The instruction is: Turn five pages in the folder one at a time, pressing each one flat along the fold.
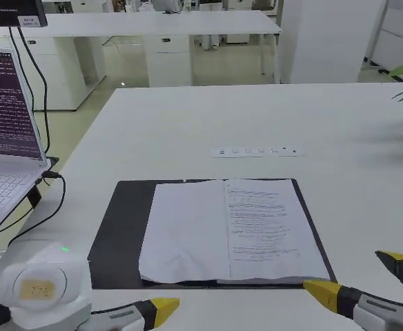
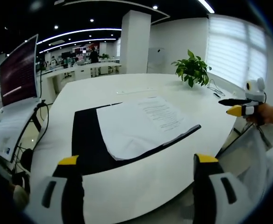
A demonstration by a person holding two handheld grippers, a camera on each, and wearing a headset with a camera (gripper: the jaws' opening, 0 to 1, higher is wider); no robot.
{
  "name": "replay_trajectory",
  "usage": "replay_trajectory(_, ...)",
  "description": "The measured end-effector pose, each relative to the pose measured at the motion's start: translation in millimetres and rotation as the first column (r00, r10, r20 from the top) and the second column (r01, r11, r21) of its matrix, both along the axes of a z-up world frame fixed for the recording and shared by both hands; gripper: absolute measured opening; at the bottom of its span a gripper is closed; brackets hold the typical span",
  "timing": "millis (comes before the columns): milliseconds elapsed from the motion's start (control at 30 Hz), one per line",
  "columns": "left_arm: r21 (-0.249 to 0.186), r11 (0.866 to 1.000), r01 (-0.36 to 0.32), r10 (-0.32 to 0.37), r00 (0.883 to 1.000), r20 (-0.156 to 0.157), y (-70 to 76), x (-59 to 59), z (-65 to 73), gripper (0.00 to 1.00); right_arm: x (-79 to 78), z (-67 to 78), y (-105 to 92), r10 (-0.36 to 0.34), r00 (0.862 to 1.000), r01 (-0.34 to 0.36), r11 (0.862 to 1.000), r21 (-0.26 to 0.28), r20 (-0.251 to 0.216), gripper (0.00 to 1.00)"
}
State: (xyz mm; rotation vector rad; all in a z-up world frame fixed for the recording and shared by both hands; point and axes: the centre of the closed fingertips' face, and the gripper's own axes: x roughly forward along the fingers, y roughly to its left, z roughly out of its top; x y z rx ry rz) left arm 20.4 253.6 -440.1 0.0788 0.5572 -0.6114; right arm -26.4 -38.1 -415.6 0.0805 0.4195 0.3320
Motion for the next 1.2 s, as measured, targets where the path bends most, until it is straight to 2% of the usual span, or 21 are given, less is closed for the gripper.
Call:
replay_trajectory(67,0.002,1.0,-0.003,0.003,1.0,0.004,2.5,-2.0,3.5,0.99,-1.9,6.3,3.7,0.012,1.0,-0.013,1.0,0.017,0.022,0.97)
replay_trajectory(133,-0.002,1.0,-0.01,0.01,1.0,0.01,5.8,-2.4,7.2,0.99,-3.8,9.1,5.7,0.018,1.0,-0.018,1.0,0.022,0.024,0.99)
replay_trajectory(233,-0.005,1.0,-0.016,0.016,1.0,0.017,9.4,-3.5,11.9,0.99,-6.3,12.4,7.7,0.026,0.999,-0.026,1.0,0.013,0.028,1.0)
replay_trajectory(367,-0.009,1.0,-0.025,0.026,0.999,0.026,14.2,-5.9,18.8,0.99,-8.9,18.8,8.9,0.025,0.999,-0.026,0.999,0.048,0.03,1.0)
replay_trajectory(667,-0.015,0.999,-0.041,0.041,0.999,0.03,17.5,-6.8,21.5,0.99,-11.5,16.1,7.8,0.031,0.999,-0.031,0.999,0.027,0.021,1.0)
replay_trajectory(900,-0.015,1.0,-0.006,0.006,1.0,0.017,3.2,-2.8,17.4,0.94,-9.4,11.4,6.5,0.027,1.0,-0.027,0.999,0.021,0.008,1.0)
replay_trajectory(1067,-0.01,0.999,0.032,-0.032,0.999,0.013,-14.7,5.3,11.6,0.87,-4.3,8.1,5.8,0.022,1.0,-0.022,0.999,0.025,0.007,0.99)
replay_trajectory(1200,-0.014,0.997,0.075,-0.074,0.997,0.013,-36.2,14.8,5.4,0.81,0.3,5.5,5.4,0.017,1.0,-0.017,1.0,0.024,0.005,0.97)
